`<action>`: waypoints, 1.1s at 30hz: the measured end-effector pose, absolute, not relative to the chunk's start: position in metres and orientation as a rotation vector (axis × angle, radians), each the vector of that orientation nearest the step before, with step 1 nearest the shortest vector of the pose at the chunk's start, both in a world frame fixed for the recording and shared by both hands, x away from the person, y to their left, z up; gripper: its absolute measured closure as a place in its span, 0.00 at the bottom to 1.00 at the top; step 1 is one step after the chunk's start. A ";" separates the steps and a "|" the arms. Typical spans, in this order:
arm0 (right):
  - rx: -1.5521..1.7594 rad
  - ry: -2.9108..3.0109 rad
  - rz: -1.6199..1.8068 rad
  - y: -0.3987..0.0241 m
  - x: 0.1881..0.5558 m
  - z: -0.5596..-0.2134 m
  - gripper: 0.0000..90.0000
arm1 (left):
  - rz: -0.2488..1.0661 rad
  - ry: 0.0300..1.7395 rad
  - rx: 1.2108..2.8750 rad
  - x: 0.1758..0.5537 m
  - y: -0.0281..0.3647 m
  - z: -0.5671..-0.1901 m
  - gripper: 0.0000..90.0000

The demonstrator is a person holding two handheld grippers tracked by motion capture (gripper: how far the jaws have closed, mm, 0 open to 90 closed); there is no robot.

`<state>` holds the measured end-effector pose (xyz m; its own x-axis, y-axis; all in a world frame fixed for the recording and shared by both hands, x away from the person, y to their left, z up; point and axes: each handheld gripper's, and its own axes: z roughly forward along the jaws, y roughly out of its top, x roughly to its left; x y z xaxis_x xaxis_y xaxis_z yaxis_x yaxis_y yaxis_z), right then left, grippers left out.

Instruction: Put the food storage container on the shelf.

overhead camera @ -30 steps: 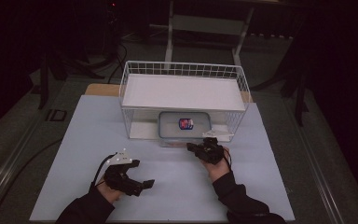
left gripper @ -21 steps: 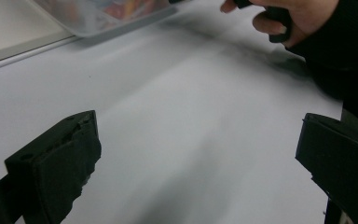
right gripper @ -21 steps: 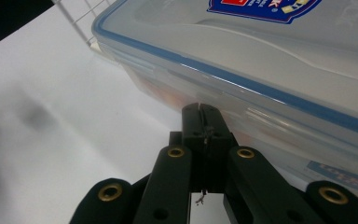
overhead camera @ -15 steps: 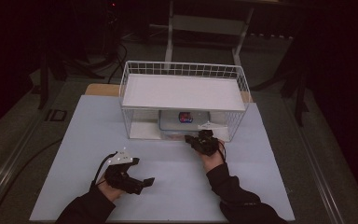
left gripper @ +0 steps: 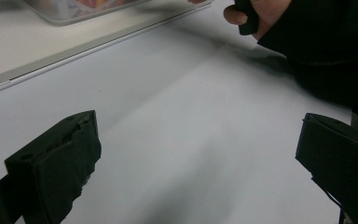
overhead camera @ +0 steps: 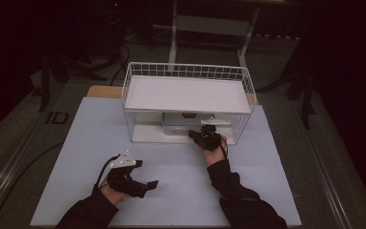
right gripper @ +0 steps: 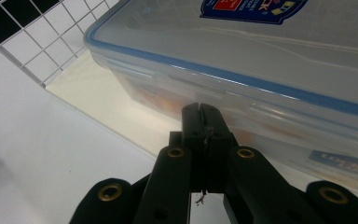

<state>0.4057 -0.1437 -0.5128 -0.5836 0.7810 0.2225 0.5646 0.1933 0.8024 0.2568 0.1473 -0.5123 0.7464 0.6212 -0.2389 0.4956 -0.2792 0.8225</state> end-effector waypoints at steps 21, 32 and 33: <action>1.100 2.259 1.464 -0.147 0.379 -0.504 0.30 | 0.157 0.850 1.947 0.255 0.147 -0.512 0.00; 1.024 2.286 1.477 -0.169 0.351 -0.502 0.18 | 0.163 0.827 1.955 0.251 0.145 -0.510 0.00; 1.015 2.287 1.481 -0.170 0.349 -0.501 0.18 | 0.165 0.826 1.957 0.251 0.145 -0.510 0.00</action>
